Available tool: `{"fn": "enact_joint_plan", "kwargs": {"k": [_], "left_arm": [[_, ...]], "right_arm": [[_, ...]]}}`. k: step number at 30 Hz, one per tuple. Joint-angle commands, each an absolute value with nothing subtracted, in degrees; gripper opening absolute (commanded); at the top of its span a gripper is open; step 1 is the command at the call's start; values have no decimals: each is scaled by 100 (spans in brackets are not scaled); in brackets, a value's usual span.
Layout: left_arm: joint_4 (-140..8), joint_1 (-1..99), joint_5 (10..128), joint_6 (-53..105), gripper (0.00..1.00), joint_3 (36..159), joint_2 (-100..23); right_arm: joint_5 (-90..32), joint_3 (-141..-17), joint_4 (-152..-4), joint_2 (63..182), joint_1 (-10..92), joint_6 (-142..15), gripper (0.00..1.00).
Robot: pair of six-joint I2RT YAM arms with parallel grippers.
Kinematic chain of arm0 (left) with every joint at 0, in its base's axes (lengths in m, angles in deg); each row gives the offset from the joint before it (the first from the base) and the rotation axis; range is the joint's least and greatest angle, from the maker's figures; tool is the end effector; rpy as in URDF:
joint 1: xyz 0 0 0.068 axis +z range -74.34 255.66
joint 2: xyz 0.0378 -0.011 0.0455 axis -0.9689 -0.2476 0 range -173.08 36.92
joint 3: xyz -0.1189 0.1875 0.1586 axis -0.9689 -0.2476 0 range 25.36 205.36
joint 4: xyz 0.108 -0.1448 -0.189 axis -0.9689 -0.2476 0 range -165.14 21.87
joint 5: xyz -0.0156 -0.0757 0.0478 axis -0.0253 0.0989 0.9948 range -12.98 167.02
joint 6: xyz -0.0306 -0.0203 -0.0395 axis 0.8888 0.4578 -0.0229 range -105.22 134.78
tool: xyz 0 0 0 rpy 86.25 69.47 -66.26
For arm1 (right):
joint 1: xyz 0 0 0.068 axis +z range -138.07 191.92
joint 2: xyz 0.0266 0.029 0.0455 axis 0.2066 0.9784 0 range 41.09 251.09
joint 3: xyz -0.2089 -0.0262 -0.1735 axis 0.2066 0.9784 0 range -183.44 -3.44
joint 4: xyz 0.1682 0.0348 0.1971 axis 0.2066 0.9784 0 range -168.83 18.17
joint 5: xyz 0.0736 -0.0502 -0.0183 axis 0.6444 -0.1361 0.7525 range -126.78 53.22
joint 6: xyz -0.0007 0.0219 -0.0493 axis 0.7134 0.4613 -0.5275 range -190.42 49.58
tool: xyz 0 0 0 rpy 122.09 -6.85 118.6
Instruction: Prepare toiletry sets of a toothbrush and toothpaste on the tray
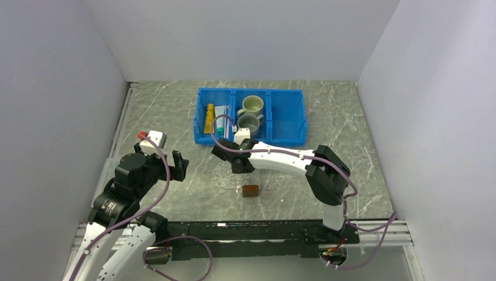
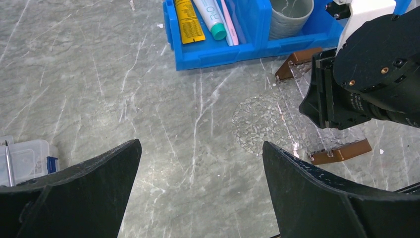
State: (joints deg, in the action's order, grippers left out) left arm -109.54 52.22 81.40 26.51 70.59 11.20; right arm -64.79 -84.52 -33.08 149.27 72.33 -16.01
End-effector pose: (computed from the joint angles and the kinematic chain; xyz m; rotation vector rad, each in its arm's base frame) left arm 0.0879 -0.0351 0.3255 0.1500 1.9604 -0.3297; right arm 0.2017 0.3211 0.2053 -0.0381 2.5746 -0.0190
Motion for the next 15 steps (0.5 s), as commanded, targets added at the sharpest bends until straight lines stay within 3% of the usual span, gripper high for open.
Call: {"fn": "enact_joint_plan", "kwargs": {"k": [1,9,15], "left_arm": [[-10848,5202,8194,2683,99,7089,1073],[-10848,5202,8190,2687,99,7089,1064],[-10839,5200,8183,2687,99,7089,1059]], "right_arm": [[-6435,-8469,-3533,15070,7182,-1637,0],[-6423,-8528,-3465,15134,7178,-1569,0],[-6461,-8578,-3384,15117,7178,-1549,9]]}}
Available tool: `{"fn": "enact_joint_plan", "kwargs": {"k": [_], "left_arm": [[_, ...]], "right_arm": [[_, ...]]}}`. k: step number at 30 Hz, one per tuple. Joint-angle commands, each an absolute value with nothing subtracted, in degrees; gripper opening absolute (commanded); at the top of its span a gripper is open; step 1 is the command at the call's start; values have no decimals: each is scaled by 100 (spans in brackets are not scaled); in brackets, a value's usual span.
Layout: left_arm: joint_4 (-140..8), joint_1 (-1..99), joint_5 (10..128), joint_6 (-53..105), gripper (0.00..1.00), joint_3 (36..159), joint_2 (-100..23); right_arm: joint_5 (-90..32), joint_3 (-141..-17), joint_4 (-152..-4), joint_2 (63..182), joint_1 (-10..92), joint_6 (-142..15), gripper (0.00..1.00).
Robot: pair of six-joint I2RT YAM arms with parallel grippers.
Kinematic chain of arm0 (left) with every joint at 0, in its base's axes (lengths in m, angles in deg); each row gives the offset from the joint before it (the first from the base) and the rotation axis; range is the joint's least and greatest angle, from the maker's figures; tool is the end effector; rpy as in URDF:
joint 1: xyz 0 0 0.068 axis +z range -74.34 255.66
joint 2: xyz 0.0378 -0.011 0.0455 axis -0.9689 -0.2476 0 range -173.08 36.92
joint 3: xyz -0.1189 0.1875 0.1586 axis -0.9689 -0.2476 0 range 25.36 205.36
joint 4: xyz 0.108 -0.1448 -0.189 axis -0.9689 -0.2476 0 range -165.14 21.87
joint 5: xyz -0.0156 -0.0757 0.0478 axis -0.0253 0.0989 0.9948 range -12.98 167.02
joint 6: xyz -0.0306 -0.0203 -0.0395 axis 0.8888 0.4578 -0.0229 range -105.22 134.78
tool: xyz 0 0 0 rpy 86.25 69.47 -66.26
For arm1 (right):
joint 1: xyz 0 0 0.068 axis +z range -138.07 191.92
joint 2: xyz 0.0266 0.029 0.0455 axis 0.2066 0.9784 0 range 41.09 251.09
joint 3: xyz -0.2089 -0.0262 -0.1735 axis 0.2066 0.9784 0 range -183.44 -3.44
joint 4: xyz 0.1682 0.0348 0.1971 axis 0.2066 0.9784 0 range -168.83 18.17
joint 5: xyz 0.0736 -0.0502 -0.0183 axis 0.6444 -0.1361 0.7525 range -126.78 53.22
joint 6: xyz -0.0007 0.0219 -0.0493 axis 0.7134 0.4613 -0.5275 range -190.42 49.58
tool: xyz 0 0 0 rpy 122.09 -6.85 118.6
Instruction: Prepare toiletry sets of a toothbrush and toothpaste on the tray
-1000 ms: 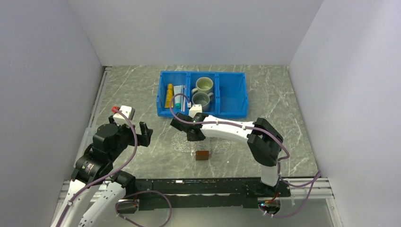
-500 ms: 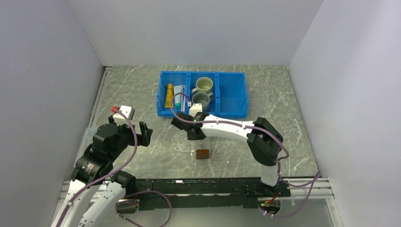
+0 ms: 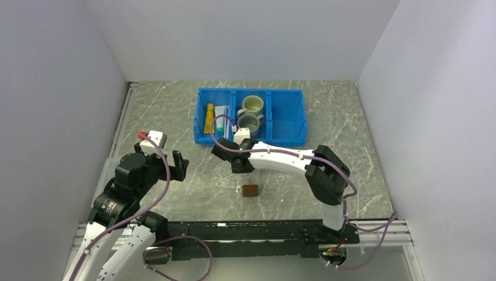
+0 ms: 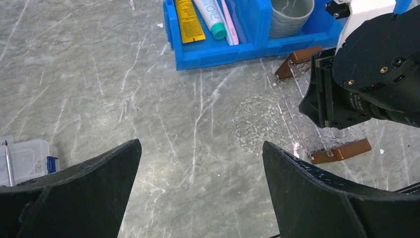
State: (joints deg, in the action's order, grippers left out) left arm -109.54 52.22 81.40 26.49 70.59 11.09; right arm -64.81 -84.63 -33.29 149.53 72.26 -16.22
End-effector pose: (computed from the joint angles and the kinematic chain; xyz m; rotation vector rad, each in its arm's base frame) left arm 0.0883 -0.0353 0.3254 0.1506 1.9622 -0.3290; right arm 0.2026 0.3218 0.2043 -0.0408 2.5738 -0.0199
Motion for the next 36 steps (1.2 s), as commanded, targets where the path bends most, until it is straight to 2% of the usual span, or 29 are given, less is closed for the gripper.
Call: {"fn": "enact_joint_plan", "kwargs": {"k": [1,5,17,36], "left_arm": [[-10839,5202,8185,2686,99,7089,1059],[-10843,5202,8185,2685,99,7088,1064],[-10848,5202,8203,2678,99,7089,1054],[-10848,5202,8236,2688,99,7089,1038]], "right_arm": [[-6476,-8586,-3375,15109,7179,-1541,11],[-6516,-8618,-3331,15086,7178,-1522,23],[-6587,-8764,-3207,15063,7187,-1514,44],[-6813,-8943,-2864,14577,7204,-1581,48]]}}
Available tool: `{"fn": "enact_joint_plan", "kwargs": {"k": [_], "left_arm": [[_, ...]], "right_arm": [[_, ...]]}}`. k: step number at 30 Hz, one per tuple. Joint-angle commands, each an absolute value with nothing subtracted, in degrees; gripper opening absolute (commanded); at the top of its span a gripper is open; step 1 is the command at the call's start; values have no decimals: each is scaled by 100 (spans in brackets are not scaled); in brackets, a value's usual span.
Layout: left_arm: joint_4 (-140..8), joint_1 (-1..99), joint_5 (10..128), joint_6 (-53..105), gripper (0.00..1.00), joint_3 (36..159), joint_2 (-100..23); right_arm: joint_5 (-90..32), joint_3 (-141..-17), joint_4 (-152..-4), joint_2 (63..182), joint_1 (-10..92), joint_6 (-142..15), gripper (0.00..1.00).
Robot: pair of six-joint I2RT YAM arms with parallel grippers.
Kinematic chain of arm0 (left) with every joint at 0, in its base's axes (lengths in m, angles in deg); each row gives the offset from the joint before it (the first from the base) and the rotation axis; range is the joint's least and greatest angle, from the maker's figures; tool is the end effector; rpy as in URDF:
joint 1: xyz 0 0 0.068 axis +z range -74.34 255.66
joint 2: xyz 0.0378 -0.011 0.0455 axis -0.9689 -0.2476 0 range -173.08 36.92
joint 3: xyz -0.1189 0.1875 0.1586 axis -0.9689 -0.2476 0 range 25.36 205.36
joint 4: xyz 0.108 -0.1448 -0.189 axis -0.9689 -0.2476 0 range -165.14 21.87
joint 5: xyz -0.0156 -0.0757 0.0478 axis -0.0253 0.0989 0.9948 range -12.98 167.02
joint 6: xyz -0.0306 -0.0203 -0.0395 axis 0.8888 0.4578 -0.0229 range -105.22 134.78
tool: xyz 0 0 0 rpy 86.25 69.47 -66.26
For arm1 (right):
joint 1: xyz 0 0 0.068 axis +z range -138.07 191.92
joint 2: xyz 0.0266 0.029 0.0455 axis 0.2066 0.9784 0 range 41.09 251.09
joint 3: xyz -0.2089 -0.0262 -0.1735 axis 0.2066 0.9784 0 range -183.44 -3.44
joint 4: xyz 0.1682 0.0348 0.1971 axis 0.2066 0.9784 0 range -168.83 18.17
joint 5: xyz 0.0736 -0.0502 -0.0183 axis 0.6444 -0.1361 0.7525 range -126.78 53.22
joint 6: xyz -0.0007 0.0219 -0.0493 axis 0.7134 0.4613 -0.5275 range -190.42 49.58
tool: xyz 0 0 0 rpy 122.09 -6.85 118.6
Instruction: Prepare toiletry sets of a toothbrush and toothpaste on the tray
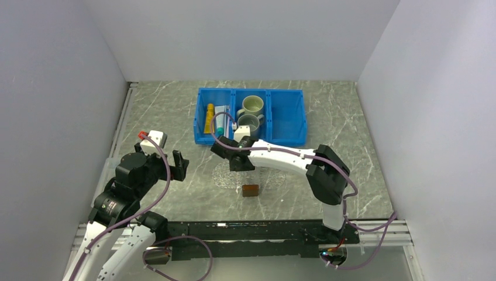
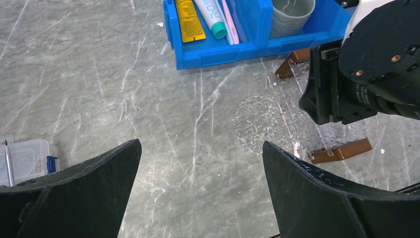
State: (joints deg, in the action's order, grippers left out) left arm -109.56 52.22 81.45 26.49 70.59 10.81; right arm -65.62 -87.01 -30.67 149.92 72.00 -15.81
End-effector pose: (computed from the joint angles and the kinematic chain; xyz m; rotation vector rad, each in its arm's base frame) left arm 0.0892 -0.0356 0.3250 0.1507 1.9673 -0.3267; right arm 0.2057 0.3228 0.2121 -0.0264 2.5676 -0.0414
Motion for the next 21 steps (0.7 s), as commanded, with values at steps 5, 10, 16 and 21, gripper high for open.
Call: {"fn": "enact_joint_plan", "kwargs": {"k": [5,10,16,21], "left_arm": [[-10848,5202,8242,2687,99,7089,1012],[-10857,5202,8270,2695,99,7089,987],[-10875,5202,8324,2706,99,7102,933],[-10882,5202,8389,2716,99,7106,873]], "right_arm": [[-6919,-9054,-2672,14368,7204,-1733,48],[-7147,-9273,-2534,14114,7183,-2092,48],[-7127,-9667,-2437,14062,6912,-2826,47],[-6868,-9865,-2772,13959,6571,-3670,45]]}}
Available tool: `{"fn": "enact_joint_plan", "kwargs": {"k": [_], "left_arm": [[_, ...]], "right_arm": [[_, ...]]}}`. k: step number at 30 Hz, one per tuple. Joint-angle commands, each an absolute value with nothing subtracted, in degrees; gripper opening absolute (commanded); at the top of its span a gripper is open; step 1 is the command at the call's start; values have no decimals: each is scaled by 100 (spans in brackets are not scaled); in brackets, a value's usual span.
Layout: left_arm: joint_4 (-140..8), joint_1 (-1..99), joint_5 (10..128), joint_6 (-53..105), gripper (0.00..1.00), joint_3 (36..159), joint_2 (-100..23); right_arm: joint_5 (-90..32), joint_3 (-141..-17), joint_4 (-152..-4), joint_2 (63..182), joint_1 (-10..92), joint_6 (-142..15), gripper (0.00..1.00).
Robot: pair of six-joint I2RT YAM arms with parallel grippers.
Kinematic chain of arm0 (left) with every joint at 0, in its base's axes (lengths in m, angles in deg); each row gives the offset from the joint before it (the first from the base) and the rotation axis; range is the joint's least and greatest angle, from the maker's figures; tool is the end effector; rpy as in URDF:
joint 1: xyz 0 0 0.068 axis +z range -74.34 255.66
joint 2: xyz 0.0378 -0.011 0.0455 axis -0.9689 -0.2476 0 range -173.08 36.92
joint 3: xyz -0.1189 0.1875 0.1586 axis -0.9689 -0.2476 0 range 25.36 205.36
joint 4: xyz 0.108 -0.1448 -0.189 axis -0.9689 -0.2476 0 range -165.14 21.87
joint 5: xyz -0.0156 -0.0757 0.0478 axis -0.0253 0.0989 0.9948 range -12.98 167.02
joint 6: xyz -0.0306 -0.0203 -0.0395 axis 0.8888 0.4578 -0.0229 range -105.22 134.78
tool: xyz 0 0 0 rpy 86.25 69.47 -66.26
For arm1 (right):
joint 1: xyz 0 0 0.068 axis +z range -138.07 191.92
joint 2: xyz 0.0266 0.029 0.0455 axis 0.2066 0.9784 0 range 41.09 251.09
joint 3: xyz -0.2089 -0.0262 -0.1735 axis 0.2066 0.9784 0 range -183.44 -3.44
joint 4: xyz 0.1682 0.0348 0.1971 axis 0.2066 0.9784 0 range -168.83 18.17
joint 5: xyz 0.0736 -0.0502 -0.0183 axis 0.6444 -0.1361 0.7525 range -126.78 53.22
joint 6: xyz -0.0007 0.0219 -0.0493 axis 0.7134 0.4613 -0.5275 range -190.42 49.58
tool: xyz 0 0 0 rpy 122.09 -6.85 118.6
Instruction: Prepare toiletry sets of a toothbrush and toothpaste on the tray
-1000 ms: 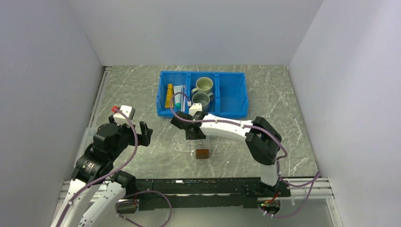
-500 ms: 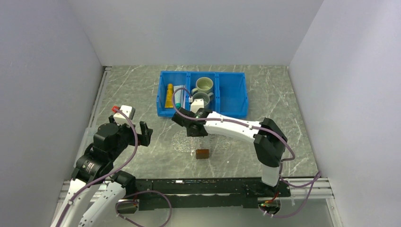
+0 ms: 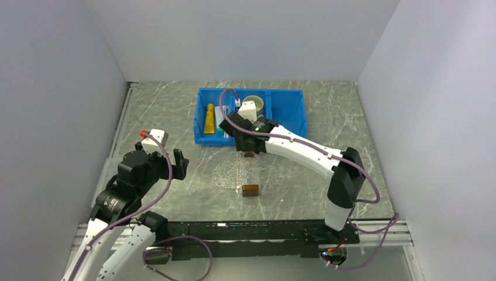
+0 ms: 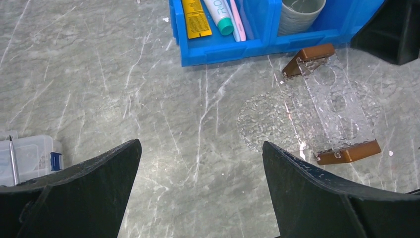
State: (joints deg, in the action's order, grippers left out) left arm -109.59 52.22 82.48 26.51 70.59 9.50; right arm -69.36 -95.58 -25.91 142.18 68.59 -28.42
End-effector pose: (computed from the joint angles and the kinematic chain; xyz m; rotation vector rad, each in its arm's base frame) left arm 0.0938 -0.0369 0.3232 0.1416 1.9890 -0.3031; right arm 0.2200 0.2995 0.3019 -0.1323 2.4049 -0.0011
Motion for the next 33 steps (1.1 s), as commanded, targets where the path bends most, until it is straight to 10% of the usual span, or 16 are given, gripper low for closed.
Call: {"fn": "enact_joint_plan", "kwargs": {"k": [1,33], "left_arm": [[-10891,5202,8421,2729,99,7104,861],[-10892,5219,8622,2683,99,7107,486]], "right_arm": [[-6763,-9926,-2843,13970,6485,-3887,45],[-3208,-9161,-5695,14627,5048,-7856,45]]}}
